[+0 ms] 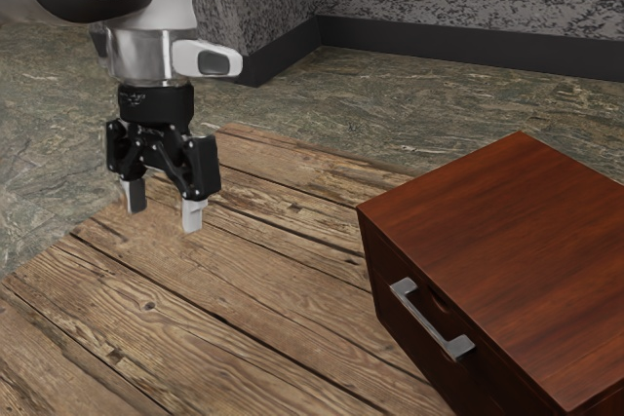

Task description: Pull the drawer handle with one arm to open the drawer

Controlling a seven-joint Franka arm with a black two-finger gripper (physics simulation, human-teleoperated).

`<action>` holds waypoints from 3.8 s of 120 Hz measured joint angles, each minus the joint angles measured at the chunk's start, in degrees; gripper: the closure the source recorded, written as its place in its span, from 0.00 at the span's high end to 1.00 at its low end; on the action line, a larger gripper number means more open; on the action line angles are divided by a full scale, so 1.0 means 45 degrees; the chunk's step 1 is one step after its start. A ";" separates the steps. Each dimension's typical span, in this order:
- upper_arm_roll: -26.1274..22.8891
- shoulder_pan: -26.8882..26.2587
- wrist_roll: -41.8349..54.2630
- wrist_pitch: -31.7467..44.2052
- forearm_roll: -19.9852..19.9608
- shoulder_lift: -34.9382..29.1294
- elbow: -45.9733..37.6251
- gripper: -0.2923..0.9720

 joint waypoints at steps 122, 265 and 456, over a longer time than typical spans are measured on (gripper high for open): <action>-0.2759 0.0635 -1.0440 0.4472 -0.0200 -0.0233 0.0876 0.77; -0.4986 0.0455 -1.5746 1.4142 -0.0918 -0.3532 -0.8674 0.68; -0.5687 0.0478 -1.6620 1.6573 -0.1575 -0.4027 -1.1002 0.52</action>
